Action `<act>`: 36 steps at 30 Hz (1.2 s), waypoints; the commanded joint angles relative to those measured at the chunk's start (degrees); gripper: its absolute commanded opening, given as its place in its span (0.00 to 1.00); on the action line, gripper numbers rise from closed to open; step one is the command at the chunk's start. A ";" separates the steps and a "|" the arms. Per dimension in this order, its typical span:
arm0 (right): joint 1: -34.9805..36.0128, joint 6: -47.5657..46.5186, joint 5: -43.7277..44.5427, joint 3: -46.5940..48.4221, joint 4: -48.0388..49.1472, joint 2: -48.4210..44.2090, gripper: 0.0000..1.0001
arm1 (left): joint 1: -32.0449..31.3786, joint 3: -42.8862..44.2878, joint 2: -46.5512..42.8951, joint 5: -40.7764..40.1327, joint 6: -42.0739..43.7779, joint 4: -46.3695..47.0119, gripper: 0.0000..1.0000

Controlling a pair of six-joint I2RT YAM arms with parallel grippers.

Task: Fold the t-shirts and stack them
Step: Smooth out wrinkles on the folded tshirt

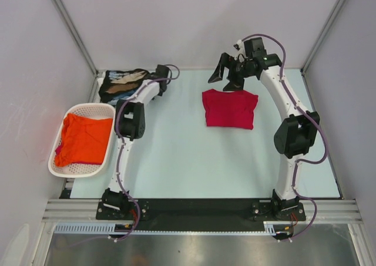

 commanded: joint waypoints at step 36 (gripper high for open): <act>-17.26 -0.09 -2.64 -38.30 11.19 -33.18 0.96 | -25.37 -23.33 -25.88 43.65 -37.85 -1.89 1.00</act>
